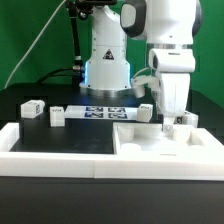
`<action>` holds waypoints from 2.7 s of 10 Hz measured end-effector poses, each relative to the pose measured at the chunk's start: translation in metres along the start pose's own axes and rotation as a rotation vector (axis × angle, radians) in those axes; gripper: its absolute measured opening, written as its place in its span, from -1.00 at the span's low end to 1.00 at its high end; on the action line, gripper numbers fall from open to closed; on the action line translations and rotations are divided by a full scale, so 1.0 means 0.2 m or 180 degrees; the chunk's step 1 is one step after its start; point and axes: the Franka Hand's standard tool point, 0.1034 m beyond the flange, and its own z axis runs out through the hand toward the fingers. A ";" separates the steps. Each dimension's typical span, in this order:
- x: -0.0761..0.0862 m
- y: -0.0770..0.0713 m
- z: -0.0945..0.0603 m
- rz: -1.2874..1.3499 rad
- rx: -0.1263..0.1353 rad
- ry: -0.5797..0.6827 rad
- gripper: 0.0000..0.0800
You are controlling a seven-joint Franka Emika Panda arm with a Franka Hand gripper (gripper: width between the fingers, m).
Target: Assemble one leg
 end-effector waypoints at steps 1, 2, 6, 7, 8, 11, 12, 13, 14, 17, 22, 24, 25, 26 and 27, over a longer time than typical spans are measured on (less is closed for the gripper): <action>0.02 -0.01 -0.08 0.0082 -0.0048 -0.0013 0.62; 0.04 -0.01 -0.16 0.0172 -0.0112 -0.0013 0.62; 0.04 -0.02 -0.14 0.0513 -0.0100 0.0003 0.62; 0.04 -0.02 -0.14 0.0801 -0.0093 0.0010 0.62; 0.05 -0.05 -0.13 0.1233 -0.0116 0.0061 0.62; 0.20 -0.17 -0.10 0.2369 -0.0113 0.0218 0.62; 0.23 -0.19 -0.10 0.2658 -0.0085 0.0236 0.62; 0.27 -0.23 -0.08 0.2887 -0.0075 0.0290 0.62; 0.32 -0.27 -0.07 0.3356 -0.0017 0.0303 0.62; 0.31 -0.26 -0.07 0.3830 0.0023 0.0328 0.62; 0.33 -0.31 -0.03 0.4012 0.0185 0.0141 0.62; 0.34 -0.31 -0.04 0.3991 0.0463 -0.0263 0.62; 0.33 -0.32 -0.04 0.3979 0.0613 -0.0479 0.62; 0.33 -0.32 -0.04 0.3971 0.0698 -0.0596 0.62; 0.33 -0.34 -0.03 0.3942 0.0899 -0.0874 0.62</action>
Offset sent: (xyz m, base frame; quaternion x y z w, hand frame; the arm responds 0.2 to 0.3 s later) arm 0.0000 0.0000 0.0000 0.0000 0.0000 0.0000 1.0000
